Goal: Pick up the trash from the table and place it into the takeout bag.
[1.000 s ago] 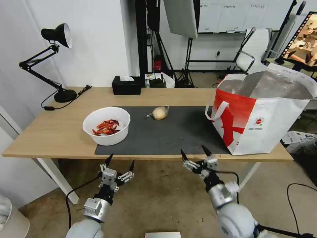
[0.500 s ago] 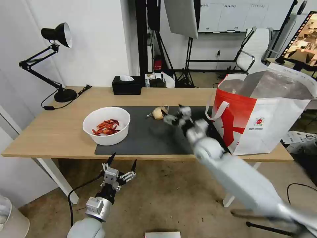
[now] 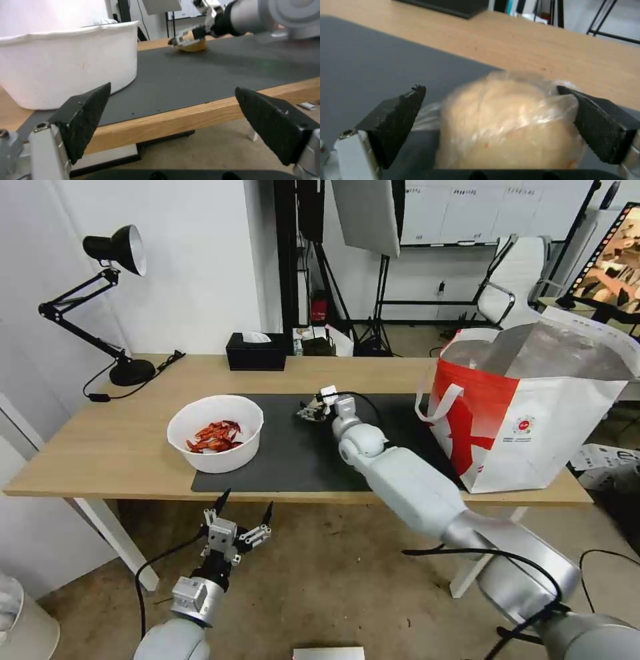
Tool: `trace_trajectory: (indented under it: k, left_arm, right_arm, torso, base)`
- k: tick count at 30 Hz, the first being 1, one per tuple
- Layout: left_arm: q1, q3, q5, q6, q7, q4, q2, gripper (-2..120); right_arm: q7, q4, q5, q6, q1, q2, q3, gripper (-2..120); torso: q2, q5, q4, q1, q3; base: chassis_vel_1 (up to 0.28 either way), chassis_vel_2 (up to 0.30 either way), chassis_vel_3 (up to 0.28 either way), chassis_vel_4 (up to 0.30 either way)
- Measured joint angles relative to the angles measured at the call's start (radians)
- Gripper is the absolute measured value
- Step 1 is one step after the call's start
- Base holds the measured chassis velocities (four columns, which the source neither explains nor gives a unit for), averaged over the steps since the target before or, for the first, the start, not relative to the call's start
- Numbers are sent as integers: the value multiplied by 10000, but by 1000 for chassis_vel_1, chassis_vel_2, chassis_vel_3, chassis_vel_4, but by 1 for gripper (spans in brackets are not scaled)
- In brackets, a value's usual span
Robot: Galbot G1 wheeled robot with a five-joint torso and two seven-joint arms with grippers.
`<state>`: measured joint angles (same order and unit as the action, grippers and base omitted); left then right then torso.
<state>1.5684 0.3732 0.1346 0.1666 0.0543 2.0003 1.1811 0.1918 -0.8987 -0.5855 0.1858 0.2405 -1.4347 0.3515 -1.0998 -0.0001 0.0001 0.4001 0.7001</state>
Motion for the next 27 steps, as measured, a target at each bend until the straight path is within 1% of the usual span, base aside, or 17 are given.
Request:
trace_trajectory:
  k: [8,9,10,11,13,15,16,17,18,20,21,22,24,25,27]
  left_arm:
    - [89,115,4,46,-1,54,-35,100]
    - [83,111,6,47,0,57,-35,100]
    - [74,99,7,48,0,58,-34,100]
    - [69,81,7,50,0,58,-26,100]
    - [69,74,7,51,0,58,-23,100]
    - [71,63,7,54,0,62,-19,100]
    - [74,62,7,55,0,66,-21,100]
    - [74,62,7,55,0,66,-21,100]
    - [76,63,7,58,0,72,-24,100]
    - [89,67,7,63,0,86,-32,100]
    - [89,67,7,63,0,86,-32,100]
    - [93,68,7,64,0,89,-33,100]
    - [100,69,7,67,0,95,-40,100]
    - [100,69,7,67,0,95,-40,100]
    - [101,72,8,69,0,134,-53,100]
  right_arm:
    - [67,32,92,153,174,8,-93,100]
    - [66,19,75,168,192,23,-97,98]
    - [59,-2,42,175,205,34,-98,95]
    - [56,-31,-15,183,222,46,-99,89]
    - [53,-51,-51,190,227,51,-99,87]
    - [36,-120,-166,212,233,73,-94,76]
    - [32,-143,-184,215,233,85,-92,72]
    - [32,-143,-184,215,233,85,-92,72]
    - [29,-171,-206,216,233,98,-89,65]
    - [27,-284,-224,216,252,151,-91,57]
    - [27,-284,-224,216,252,151,-91,57]
    - [29,-378,-239,216,280,185,-96,53]
    - [143,-878,-289,205,431,403,-112,42]
    - [143,-878,-289,205,431,403,-112,42]
    - [523,-1854,-325,196,700,850,-143,34]
  torso:
    - [-1,1,-1,-2,-1]
    - [-1,1,-2,-2,-1]
    - [-2,1,-2,-2,-1]
    - [-1,1,-2,-1,-1]
    - [-2,1,-2,-2,-1]
    - [-2,1,-1,-1,-1]
    - [-1,1,-1,-1,-1]
    - [-1,1,-1,-1,-1]
    - [-1,1,-2,-1,-1]
    - [-1,1,-1,-1,-1]
    - [-1,1,-1,-1,-1]
    - [-1,1,-1,-1,-1]
    - [-1,2,1,-1,0]
    - [-1,2,1,-1,0]
    - [-1,2,2,-1,0]
  base:
    - [0,0,0,0]
    - [0,0,0,0]
    - [0,0,0,0]
    - [0,0,0,0]
    - [0,0,0,0]
    - [0,0,0,0]
    - [0,0,0,0]
    - [0,0,0,0]
    - [0,0,0,0]
    - [0,0,0,0]
    - [0,0,0,0]
    - [0,0,0,0]
    - [0,0,0,0]
    - [0,0,0,0]
    - [0,0,0,0]
